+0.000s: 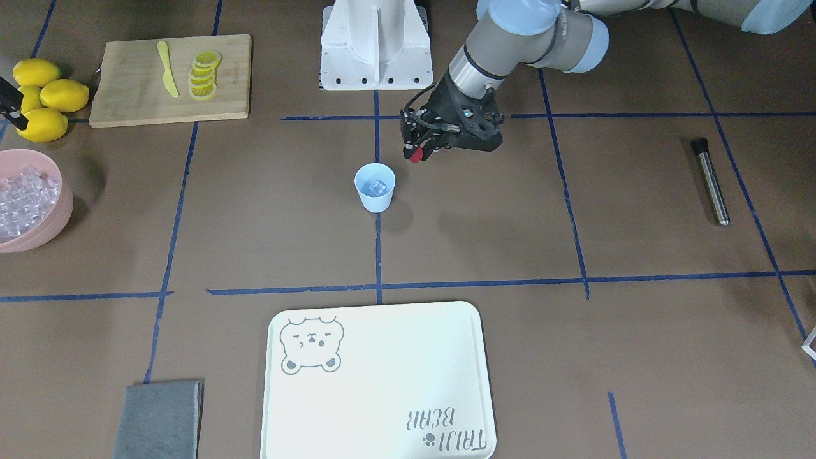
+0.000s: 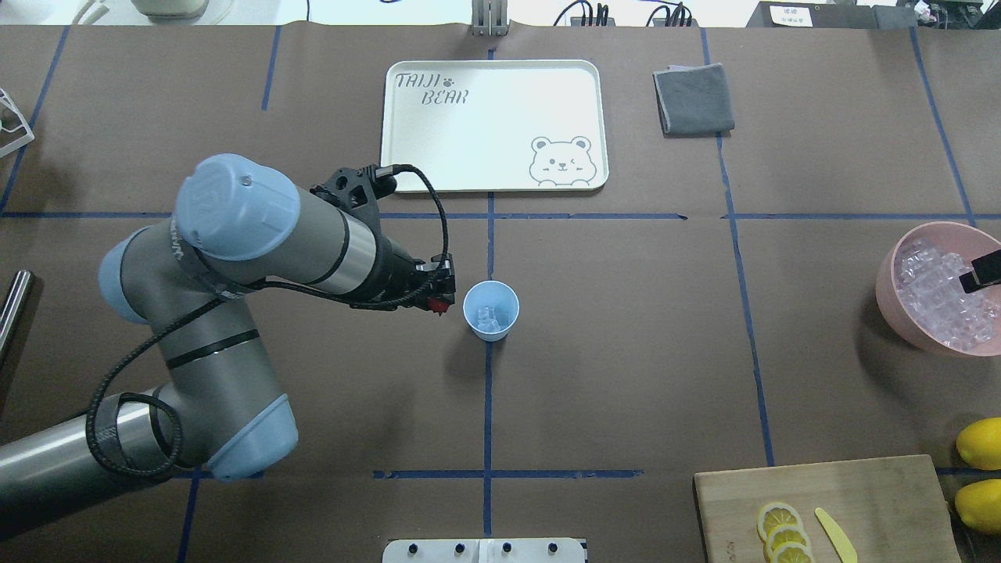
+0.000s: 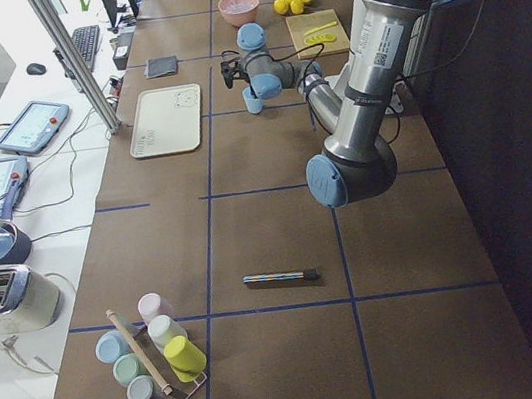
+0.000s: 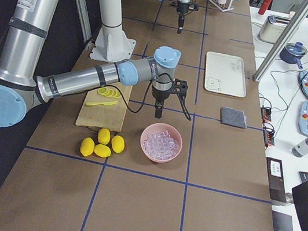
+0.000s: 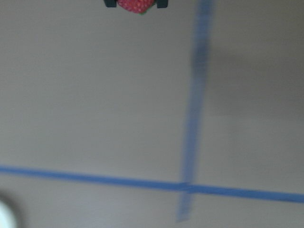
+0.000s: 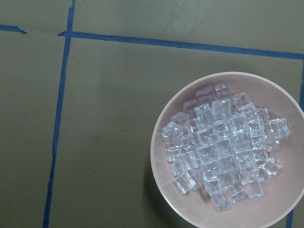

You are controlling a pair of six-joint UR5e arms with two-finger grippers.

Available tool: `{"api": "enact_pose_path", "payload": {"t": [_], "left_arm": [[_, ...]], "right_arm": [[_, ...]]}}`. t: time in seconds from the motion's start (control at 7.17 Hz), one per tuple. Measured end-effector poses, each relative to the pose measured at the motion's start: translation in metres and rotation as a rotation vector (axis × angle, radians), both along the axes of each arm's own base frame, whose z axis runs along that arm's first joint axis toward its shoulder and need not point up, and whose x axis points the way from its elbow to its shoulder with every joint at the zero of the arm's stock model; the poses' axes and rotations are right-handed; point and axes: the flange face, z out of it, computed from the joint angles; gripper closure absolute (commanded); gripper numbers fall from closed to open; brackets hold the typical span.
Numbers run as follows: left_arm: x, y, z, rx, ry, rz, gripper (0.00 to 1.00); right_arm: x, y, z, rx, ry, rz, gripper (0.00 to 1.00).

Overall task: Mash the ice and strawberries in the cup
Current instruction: 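Carry the strawberry with the left gripper over the light-blue cup, then open the left gripper to drop the strawberry into the cup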

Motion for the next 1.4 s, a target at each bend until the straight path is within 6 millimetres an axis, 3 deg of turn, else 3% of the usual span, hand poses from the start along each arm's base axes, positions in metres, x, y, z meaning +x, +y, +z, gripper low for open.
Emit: {"api": "enact_pose_path", "payload": {"t": [0.14, 0.56, 0.7, 0.84, 0.98, 1.12, 1.4], "left_arm": [[0.016, 0.006, -0.008, 0.016, -0.002, -0.016, 0.96], [0.034, 0.008, -0.012, 0.046, -0.004, -0.05, 0.92], [0.04, 0.007, -0.013, 0.056, 0.002, -0.06, 0.77], [0.046, 0.008, -0.012, 0.07, 0.011, -0.076, 0.47], [0.051, 0.011, -0.012, 0.082, 0.019, -0.087, 0.27], [0.054, 0.012, -0.011, 0.088, 0.023, -0.092, 0.19], [0.055, 0.013, -0.01, 0.092, 0.024, -0.096, 0.19]], "right_arm": [[0.001, 0.0, 0.002, -0.002, 0.002, 0.002, 0.0], [0.003, 0.0, 0.004, -0.005, 0.002, 0.005, 0.0], [0.003, 0.0, 0.004, -0.005, 0.002, 0.006, 0.0], [0.003, 0.0, 0.004, -0.006, 0.002, 0.006, 0.0], [0.003, -0.001, 0.005, -0.007, 0.003, 0.006, 0.0], [0.003, -0.001, 0.005, -0.008, 0.003, 0.006, 0.0], [0.003, -0.001, 0.006, -0.009, 0.003, 0.005, 0.0]]}}
